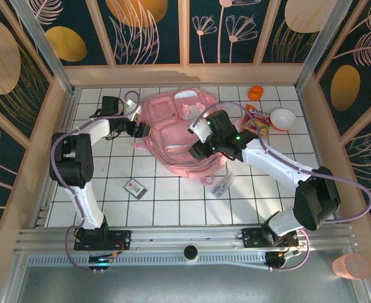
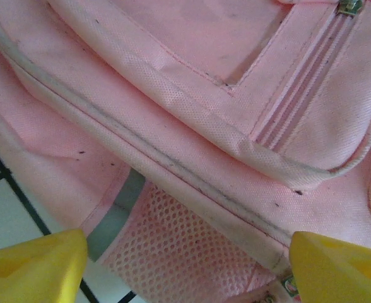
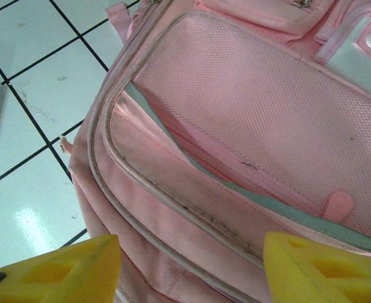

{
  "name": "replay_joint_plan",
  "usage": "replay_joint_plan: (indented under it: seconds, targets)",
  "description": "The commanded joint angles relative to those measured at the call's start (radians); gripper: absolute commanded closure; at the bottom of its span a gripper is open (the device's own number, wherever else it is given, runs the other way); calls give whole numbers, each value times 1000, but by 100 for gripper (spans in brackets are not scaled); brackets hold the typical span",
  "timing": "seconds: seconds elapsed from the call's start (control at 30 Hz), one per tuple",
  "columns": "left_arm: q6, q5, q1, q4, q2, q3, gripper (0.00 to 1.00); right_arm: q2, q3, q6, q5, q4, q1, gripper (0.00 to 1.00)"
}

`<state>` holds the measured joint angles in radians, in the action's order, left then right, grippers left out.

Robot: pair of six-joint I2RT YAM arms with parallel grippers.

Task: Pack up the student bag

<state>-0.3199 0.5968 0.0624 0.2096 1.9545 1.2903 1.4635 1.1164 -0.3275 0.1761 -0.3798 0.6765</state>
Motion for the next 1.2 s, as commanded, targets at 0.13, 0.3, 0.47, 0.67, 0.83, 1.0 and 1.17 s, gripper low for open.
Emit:
replay_joint_plan:
  seconds: [0.13, 0.3, 0.47, 0.67, 0.83, 1.0, 1.17]
  targets:
    - [-7, 126, -6, 185, 72, 71, 20, -2, 11, -13, -15, -9, 12, 39]
    - [-17, 181, -6, 213, 42, 34, 22, -10, 3, -1, -3, -4, 12, 39]
    - [0, 204, -6, 221, 64, 27, 26, -12, -3, 13, 5, 9, 14, 39]
    - [4, 234, -5, 226, 70, 29, 38, -21, -16, 31, 8, 17, 19, 40]
    - [4, 285, -7, 212, 50, 5, 48, -30, -27, 34, 11, 27, 20, 40]
    - [10, 281, -6, 211, 57, -5, 62, -35, -27, 36, 8, 28, 19, 40]
    - [15, 270, -6, 208, 36, -6, 77, -45, -40, 45, 2, 32, 22, 41]
